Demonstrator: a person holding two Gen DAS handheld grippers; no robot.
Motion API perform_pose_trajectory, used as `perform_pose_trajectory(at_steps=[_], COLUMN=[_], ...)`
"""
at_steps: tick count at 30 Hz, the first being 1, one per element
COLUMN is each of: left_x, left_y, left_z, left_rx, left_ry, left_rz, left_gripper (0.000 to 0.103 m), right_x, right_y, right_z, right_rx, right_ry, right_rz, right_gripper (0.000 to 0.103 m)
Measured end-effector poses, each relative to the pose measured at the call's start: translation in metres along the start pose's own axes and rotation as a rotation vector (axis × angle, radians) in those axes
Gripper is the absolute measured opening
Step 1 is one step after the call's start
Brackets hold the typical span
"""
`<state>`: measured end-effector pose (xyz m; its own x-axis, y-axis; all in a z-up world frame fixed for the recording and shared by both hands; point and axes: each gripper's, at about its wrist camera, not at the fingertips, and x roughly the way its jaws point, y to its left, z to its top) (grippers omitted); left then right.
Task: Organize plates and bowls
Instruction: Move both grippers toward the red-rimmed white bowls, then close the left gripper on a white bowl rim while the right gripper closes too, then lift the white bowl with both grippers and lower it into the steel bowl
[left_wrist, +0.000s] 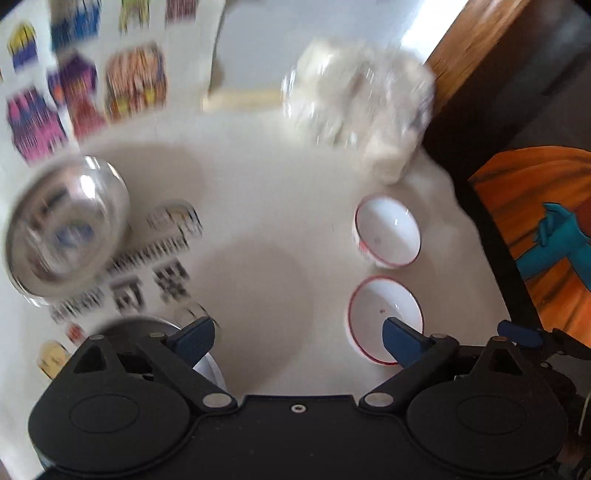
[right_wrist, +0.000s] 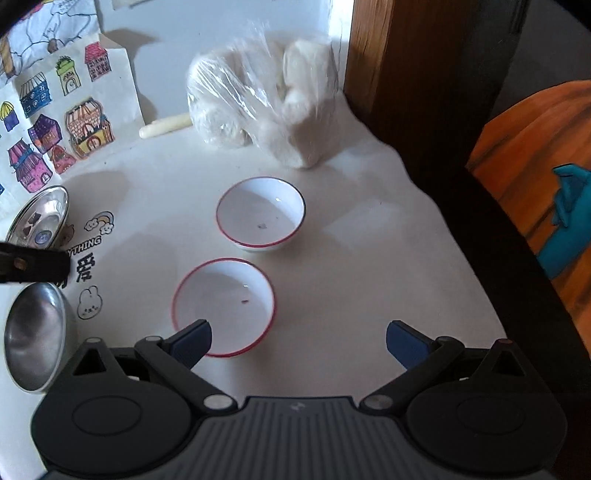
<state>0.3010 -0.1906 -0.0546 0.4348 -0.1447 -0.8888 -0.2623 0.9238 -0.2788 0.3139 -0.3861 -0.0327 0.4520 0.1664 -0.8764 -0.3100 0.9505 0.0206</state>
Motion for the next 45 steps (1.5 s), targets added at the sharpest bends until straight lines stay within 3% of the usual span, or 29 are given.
perform_pose_trajectory(at_steps=[6,12,16,22,28,31,38,40,45], left_x=[0.039,0.061,0.07,0.078,0.082,0.084,0.086,0.085,0.082], left_y=[-0.027,-0.035,-0.037,-0.042,-0.046,-0.047,-0.048,-0.049,-0.053], left_z=[0.002,0.01,0.013,0.013,0.013,0.011,0.009,0.008,0.005], left_rx=[0.06,0.032,0.023,0.016,0.015,0.01,0.006,0.008,0.022], left_ry=[0.09,0.12,0.144,0.167,0.178,0.181,0.186,0.181,0.184], left_rz=[0.056,0.104,0.103,0.077,0.057,0.06,0.029,0.01,0.003], left_gripper=[0.097,0.093,0.083,0.07,0.05,0.046,0.017,0.009,0.008], right_x=[0.028,0.045,0.05,0.054,0.056,0.058,0.064,0.063,0.059], right_y=[-0.012,-0.014,-0.019,-0.022,-0.019,-0.018,-0.022,-0.022,-0.024], right_z=[0.009,0.012,0.014,0.02,0.02,0.02,0.019,0.018,0.015], right_rx=[-0.032,-0.093,-0.099,-0.101,-0.091,-0.073,0.017,0.026,0.043], right_ry=[0.055,0.093,0.113,0.139,0.153,0.163,0.184,0.182,0.188], right_rz=[0.078,0.093,0.123,0.171,0.213,0.23,0.295,0.295,0.288], right_gripper=[0.103,0.098,0.082,0.07,0.048,0.036,0.013,0.012,0.012])
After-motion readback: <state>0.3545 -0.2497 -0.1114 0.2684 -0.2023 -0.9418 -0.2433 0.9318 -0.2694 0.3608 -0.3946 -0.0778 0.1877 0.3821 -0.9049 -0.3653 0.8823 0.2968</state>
